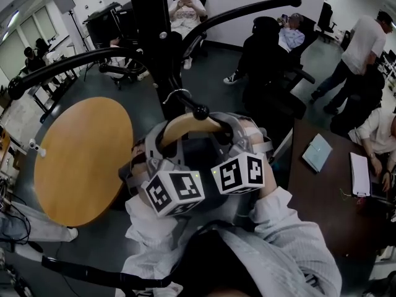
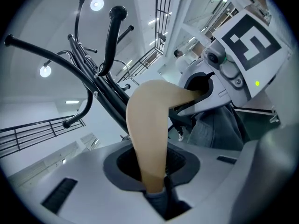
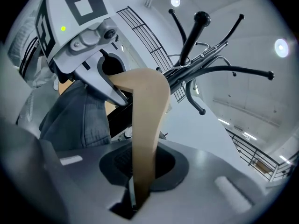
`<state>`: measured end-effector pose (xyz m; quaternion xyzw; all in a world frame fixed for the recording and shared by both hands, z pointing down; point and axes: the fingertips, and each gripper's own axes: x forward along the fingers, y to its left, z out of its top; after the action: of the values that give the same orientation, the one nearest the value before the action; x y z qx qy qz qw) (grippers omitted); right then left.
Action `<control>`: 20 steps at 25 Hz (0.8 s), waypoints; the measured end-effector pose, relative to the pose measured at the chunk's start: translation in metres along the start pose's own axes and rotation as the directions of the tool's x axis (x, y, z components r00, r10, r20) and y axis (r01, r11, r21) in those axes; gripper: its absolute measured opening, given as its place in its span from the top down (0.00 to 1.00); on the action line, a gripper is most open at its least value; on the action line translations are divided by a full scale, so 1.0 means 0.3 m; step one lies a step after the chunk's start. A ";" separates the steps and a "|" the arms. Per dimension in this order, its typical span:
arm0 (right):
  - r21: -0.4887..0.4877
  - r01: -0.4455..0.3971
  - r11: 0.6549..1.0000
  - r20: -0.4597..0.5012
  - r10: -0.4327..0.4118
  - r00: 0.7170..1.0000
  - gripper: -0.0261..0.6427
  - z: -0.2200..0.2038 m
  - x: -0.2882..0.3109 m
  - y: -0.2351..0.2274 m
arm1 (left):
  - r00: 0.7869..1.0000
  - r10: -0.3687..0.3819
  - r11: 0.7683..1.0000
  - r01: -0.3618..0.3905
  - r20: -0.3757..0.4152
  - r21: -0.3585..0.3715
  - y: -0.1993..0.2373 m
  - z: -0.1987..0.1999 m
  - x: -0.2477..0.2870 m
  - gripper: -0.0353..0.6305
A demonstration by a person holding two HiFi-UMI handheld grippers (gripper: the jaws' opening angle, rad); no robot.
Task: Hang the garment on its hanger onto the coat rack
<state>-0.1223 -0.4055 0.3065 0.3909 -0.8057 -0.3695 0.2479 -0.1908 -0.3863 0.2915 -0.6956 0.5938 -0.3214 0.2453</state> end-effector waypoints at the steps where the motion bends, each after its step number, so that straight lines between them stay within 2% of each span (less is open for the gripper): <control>1: 0.000 0.007 1.000 0.005 -0.007 1.000 0.92 -0.001 0.004 -0.002 | 1.000 0.006 1.000 -0.006 0.014 0.006 0.001 0.002 0.003 0.82; 5: -0.010 0.061 0.998 0.042 -0.060 0.997 0.91 0.009 0.011 -0.006 | 0.997 0.039 0.999 -0.042 0.069 0.035 0.006 0.002 -0.007 0.82; 11: -0.009 0.109 0.994 0.079 -0.108 0.991 0.89 0.019 -0.006 -0.004 | 0.990 0.097 0.991 -0.105 0.102 0.079 0.014 -0.002 -0.018 0.82; 15: 0.029 0.026 0.999 0.120 -0.030 0.992 0.87 0.040 -0.031 0.014 | 0.991 0.066 0.993 -0.077 0.113 0.091 0.021 -0.003 -0.034 0.82; 20: 0.013 -0.056 0.998 0.123 0.054 0.991 0.78 0.023 -0.096 0.029 | 0.991 0.029 0.992 -0.044 0.132 0.115 0.004 -0.017 -0.075 0.76</control>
<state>-0.1144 -0.3758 0.3061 0.3471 -0.8329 -0.3793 0.2047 -0.1973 -0.3642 0.2905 -0.6884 0.5693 -0.3051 0.3301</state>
